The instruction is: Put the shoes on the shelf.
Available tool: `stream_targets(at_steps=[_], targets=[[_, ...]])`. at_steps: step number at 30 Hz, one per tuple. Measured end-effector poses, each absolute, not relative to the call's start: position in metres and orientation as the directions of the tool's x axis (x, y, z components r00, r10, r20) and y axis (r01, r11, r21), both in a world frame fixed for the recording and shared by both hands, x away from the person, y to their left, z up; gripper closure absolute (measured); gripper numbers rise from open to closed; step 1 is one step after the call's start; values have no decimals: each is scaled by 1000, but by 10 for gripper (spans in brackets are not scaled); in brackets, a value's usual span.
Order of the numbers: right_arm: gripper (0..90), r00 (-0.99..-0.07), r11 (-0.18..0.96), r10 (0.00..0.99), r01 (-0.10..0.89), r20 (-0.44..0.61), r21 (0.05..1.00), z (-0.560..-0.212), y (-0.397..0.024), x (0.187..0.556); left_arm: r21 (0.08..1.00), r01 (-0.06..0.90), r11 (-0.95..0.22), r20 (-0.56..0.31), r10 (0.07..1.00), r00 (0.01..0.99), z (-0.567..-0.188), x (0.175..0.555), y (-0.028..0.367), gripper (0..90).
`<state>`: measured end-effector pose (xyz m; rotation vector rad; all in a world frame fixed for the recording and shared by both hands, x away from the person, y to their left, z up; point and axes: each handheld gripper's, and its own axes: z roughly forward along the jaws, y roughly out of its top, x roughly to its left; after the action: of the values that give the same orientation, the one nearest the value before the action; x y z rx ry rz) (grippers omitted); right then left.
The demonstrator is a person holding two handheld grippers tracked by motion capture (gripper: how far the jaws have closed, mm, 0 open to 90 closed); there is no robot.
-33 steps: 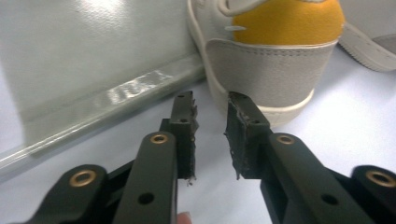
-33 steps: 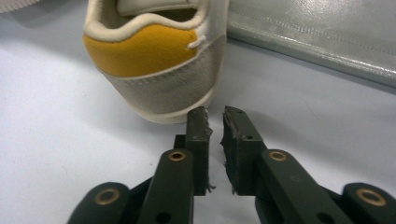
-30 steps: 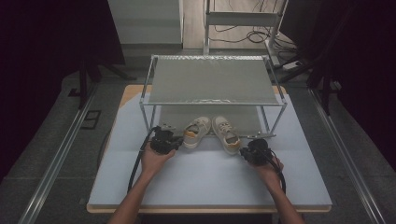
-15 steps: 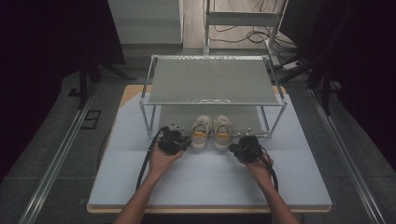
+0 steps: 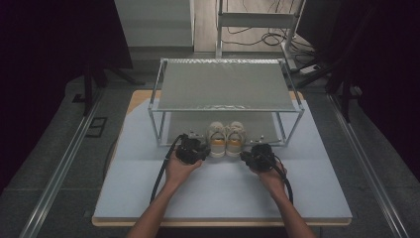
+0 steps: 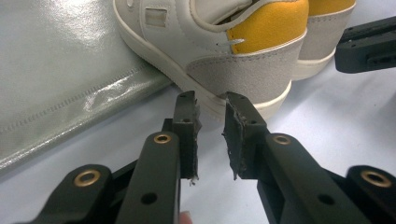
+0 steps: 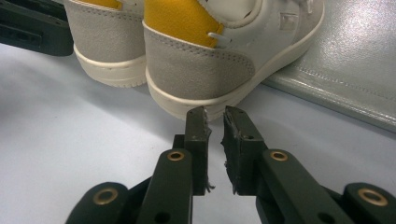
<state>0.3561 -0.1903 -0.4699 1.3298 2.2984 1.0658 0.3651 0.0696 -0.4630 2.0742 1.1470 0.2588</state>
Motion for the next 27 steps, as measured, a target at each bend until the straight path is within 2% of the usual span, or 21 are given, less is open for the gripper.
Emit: stream_targets(at_steps=[12,27], targets=[[781,-535,291,838,609,111,738,-467,-191,356,712,624,-323,-165,786,596,-459,358,68,726],[803,-533,291,840,600,102,745,-464,-189,358,703,629,-332,-150,795,588,-455,369,63,724]])
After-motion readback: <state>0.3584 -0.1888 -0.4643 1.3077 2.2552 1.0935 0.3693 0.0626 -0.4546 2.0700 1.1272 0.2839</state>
